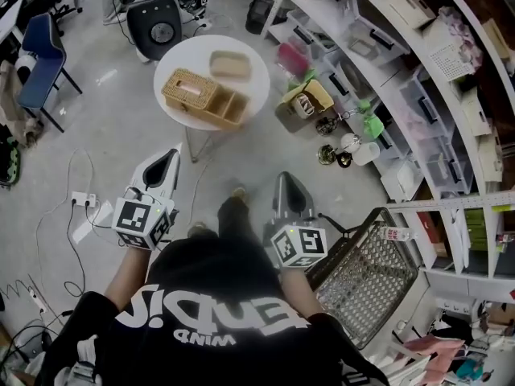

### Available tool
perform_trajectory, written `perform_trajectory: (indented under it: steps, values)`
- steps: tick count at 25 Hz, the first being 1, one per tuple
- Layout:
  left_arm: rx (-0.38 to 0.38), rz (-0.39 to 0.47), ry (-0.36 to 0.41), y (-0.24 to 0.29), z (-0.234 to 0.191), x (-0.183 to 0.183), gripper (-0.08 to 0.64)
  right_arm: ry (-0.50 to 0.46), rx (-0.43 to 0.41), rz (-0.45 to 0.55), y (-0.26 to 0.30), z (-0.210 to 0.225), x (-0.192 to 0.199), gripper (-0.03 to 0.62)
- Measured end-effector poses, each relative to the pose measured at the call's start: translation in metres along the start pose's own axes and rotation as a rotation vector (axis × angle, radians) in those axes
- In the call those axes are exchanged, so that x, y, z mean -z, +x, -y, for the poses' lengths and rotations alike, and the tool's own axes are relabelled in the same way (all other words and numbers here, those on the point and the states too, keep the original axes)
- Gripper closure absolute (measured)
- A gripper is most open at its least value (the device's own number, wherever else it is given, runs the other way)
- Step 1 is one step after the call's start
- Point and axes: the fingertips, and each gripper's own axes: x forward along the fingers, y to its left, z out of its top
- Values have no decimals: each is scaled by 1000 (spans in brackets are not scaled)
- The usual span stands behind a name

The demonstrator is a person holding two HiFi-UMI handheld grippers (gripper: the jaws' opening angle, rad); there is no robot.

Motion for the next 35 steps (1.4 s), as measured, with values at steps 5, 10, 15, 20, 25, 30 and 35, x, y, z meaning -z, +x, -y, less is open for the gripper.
perform_trajectory:
  steps: [5,10,15,20,25,30,35]
  values:
    - [11,19,11,31,-9,-6,558,12,1,13,27,14,1,591]
    - [10,16,15,71,-24,-12,558,34,0,11,65,36,-1,591]
    - [-10,18,17,117,-36,-27,558,40,-23,-4,108,64,-12,591]
    - [-40,8,12,171,-49,-42,558,43,-61,-10,162,95,-36,591]
    - [-69,5,17,217,-60,-57,558,33,-115,-22,213,117,-56,591]
    - [-90,27,12,262,-63,-74,558,24,-158,-38,250,147,-69,591]
    - [-112,37,27,299,-63,-86,558,14,-184,-48,278,176,-81,591]
